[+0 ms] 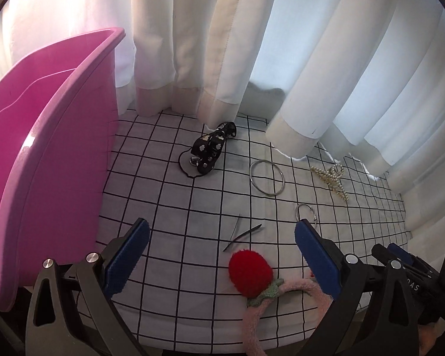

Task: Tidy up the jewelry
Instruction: 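Move both tools back over the table toward the remaining items, then grasp the black 'luck' lanyard with the left gripper while the right grasps the pearl clip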

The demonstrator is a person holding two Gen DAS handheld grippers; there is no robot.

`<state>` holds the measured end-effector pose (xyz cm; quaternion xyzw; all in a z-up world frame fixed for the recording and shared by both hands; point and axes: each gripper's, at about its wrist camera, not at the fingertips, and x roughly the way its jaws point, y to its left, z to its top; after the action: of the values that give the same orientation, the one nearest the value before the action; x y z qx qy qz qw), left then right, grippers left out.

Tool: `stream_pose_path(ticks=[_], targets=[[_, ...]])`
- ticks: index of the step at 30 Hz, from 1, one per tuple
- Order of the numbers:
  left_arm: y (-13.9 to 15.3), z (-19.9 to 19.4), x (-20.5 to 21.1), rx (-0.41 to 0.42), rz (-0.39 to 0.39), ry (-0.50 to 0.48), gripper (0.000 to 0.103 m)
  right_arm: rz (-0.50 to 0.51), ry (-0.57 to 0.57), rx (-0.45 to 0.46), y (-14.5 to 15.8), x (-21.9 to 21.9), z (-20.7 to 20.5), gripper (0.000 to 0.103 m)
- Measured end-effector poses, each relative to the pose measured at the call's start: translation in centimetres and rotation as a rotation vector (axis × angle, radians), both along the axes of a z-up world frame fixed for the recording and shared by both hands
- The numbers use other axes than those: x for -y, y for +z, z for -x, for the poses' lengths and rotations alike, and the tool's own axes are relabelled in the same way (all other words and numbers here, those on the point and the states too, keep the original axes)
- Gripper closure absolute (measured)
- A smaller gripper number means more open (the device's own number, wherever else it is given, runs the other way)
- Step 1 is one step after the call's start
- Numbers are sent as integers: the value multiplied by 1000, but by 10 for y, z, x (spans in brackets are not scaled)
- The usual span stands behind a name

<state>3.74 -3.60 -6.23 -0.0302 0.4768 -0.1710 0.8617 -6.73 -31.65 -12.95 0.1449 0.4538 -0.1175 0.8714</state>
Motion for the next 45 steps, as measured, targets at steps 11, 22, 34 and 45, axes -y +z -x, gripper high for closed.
stream_pose_path(ticks=[11,22,34,45], targets=[[-41,-76,22,-17,-42,82,6,17,4,-3,-18,34,-53,34],[-84,-125,39,-50,-114,92,6,27,31,-61,-56,57,-118,34],[-108,-151,48,-71,-178,65,6,46,80,-107,-79,62,-164,34],[-123,-168,53,-80,-207,67,6,137,102,-106,-84,54,-185,30]])
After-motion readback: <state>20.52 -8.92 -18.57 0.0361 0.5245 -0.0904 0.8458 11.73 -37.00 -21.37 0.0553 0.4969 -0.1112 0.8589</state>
